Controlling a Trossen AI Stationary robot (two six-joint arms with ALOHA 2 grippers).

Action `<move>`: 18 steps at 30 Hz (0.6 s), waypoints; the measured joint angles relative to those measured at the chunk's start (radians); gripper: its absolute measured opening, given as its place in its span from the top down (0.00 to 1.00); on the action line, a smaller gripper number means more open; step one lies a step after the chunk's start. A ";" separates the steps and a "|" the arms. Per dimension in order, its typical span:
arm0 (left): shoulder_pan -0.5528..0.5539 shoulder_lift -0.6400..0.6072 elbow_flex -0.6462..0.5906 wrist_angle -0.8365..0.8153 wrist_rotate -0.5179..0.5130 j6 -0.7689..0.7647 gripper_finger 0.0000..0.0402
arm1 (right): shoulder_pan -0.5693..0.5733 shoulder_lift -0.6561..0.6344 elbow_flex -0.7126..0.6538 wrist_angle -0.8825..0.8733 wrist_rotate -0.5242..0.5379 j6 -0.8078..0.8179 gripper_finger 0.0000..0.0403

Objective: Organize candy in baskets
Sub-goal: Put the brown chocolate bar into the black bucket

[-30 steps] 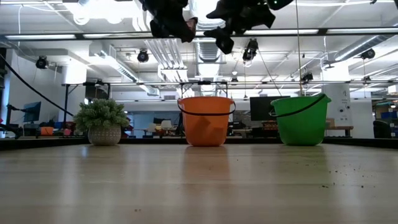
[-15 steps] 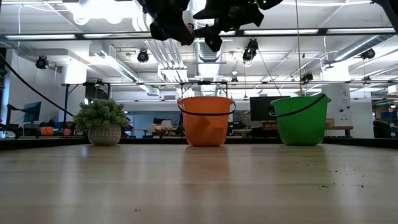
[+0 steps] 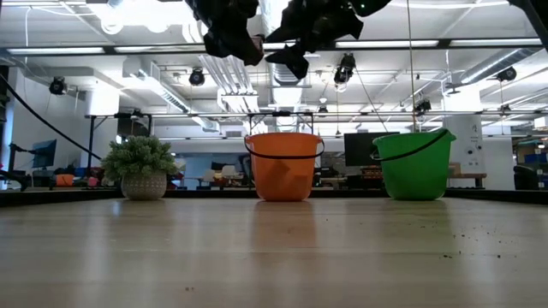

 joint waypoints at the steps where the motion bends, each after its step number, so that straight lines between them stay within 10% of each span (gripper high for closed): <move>1: 0.000 0.000 0.000 0.001 0.000 0.008 1.00 | 0.001 0.001 0.000 0.002 -0.001 -0.003 0.48; 18: 0.006 0.002 0.000 0.052 0.022 0.058 1.00 | 0.053 0.004 -0.005 0.088 -0.009 0.034 0.48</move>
